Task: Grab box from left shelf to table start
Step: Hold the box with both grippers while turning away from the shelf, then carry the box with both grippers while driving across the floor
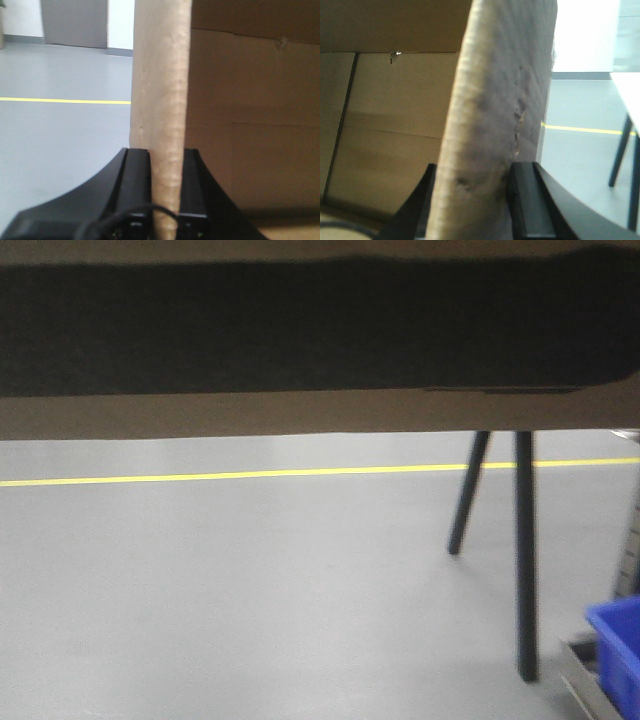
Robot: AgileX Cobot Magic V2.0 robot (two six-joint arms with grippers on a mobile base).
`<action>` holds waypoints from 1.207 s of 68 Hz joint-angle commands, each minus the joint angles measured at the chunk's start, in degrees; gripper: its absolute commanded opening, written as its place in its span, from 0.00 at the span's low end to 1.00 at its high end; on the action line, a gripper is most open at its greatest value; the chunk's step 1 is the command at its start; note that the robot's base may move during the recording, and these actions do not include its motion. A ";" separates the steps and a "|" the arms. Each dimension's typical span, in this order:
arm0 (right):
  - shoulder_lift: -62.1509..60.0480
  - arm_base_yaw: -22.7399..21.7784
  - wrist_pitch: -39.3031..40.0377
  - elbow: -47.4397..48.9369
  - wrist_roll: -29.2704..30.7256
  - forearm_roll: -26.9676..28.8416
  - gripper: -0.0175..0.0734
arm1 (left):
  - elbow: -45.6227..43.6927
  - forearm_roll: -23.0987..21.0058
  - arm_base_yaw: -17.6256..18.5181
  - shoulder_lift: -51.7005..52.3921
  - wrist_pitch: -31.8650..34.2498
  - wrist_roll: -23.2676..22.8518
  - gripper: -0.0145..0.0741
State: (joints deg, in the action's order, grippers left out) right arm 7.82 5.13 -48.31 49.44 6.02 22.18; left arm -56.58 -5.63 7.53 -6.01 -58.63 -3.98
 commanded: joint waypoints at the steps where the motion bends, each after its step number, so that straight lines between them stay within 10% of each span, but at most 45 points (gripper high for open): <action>1: 1.12 -0.10 8.31 1.72 -0.01 0.73 0.26 | -1.80 -2.25 0.39 -0.73 10.92 -0.84 0.05; 82: 1.12 -0.10 8.31 1.72 -0.01 0.73 0.26 | -1.80 -2.42 0.39 -0.73 10.92 -0.84 0.05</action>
State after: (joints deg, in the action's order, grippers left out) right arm 7.82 5.13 -48.31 49.44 5.91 22.18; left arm -56.58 -5.63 7.53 -6.01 -58.63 -3.98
